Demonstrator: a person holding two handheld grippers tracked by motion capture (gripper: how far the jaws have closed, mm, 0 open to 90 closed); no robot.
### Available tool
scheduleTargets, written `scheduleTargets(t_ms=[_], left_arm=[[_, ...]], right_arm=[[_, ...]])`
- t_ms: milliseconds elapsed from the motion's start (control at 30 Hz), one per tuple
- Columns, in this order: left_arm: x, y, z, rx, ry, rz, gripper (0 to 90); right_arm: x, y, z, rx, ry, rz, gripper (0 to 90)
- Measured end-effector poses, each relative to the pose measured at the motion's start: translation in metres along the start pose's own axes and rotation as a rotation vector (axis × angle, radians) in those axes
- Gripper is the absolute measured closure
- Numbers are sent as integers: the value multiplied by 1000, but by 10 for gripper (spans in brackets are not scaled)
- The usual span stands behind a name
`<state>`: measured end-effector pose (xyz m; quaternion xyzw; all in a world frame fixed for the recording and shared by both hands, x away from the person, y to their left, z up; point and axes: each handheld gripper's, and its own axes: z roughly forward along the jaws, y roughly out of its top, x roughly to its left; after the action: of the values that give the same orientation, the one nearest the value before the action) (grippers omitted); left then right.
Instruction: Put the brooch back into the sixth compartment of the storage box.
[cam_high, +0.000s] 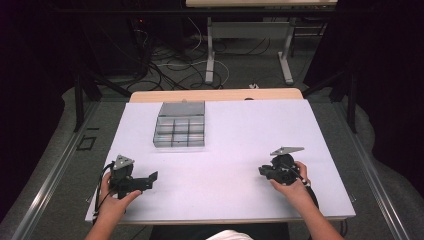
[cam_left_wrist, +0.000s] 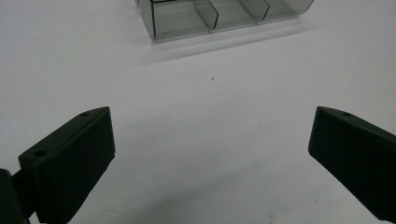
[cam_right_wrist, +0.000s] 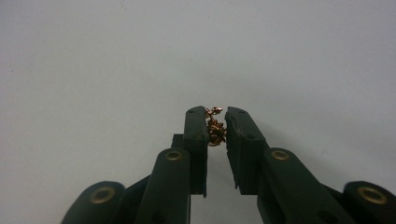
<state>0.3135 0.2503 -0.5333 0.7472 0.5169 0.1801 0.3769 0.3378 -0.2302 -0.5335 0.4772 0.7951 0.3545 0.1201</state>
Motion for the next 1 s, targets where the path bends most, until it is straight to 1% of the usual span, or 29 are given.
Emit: scheduleTargets(t_ms=[133,233,267,300,333,433,500,567,600,767,800,833,900,933,1000], left_arm=[[0,0,0,-2,3,-2,4],[0,0,0,9,1,1,4],[0,0,0,13,0,2,4],[0,0,0,13,1,2,4],[-1,0,1,5,5,0,4],[-1,0,1,7,2,-3,4],[-1,0,1,7,2,-3,4],[-1,0,1,7,3,-4,4],[-1,-1,1,7,4,-5,4],[-1,-1,1,7,3,-4,4],[-1,0,1,13,0,-3,4],[-1,-1,1,10,2,-4,4],[-1,-1,1,7,2,-4,4],[-1,-1,1,6,3,-6,4],[-1,-1,2,-3,7,-7,4]], right_arm=[[1,3,0,-11,15,14,791],[2,6,1,-18,21,23,791],[2,7,0,-18,22,25,791],[2,8,0,-23,22,14,791],[3,9,0,-23,27,17,791],[4,11,0,-28,33,25,791],[5,12,0,-27,36,22,791],[5,12,0,-29,35,9,791],[6,13,0,-25,37,16,791],[8,14,0,-23,38,1,791],[8,15,0,-25,41,1,791],[9,16,0,-23,43,9,791],[10,17,1,-25,40,-2,791],[11,18,1,-25,43,1,791],[11,20,2,-21,41,-14,791]])
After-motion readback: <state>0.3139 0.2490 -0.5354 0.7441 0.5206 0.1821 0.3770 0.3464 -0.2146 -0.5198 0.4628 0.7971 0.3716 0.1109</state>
